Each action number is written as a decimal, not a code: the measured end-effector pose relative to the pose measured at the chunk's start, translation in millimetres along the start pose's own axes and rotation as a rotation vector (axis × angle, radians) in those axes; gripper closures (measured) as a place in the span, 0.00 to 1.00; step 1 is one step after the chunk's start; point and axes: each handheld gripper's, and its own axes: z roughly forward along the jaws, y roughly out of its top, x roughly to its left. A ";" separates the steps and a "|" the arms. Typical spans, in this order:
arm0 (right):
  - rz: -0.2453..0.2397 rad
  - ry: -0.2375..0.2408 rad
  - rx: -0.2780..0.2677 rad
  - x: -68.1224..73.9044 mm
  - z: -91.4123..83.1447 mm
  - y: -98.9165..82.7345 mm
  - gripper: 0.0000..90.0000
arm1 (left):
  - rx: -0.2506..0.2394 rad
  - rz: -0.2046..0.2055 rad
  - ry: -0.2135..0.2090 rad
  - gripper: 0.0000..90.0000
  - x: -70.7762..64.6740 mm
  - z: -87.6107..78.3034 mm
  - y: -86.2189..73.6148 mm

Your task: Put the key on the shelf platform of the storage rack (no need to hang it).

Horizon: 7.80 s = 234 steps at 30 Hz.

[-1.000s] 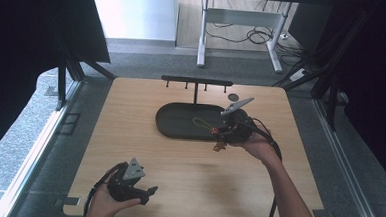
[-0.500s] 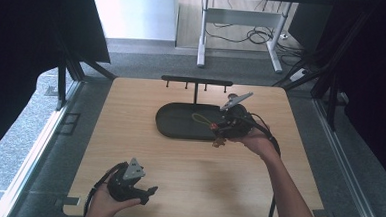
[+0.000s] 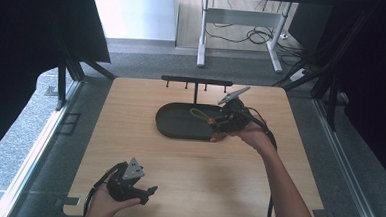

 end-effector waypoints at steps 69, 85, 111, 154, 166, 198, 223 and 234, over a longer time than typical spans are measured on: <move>0.086 -0.066 0.049 -47.9 47.5 32.5 0.74 | -0.014 -0.003 0.006 0.22 2.6 -6.5 -1.2; 0.108 -0.088 0.071 -56.9 81.4 13.0 0.74 | -0.009 0.000 0.005 0.22 2.0 -4.7 -1.4; 0.119 -0.102 0.091 -58.8 112.1 -9.2 0.73 | 0.007 0.005 0.001 0.22 0.7 0.5 -1.9; 0.117 -0.082 0.040 -56.0 84.7 -38.6 0.62 | 0.050 0.045 -0.026 0.22 -12.8 17.7 1.6; 0.099 -0.070 0.009 -44.5 75.7 -47.1 0.61 | 0.061 0.056 -0.034 0.22 -15.8 20.4 2.2; 0.044 -0.059 0.027 -15.7 62.1 -106.7 0.60 | 0.092 0.086 -0.048 0.22 -21.7 28.9 2.4; 0.092 -0.049 -0.050 4.7 27.4 -158.5 0.59 | 0.086 0.073 -0.038 0.22 -18.2 24.4 1.8; 0.119 -0.076 -0.087 16.7 26.0 -186.5 0.54 | 0.084 0.068 -0.035 0.22 -16.5 23.3 1.6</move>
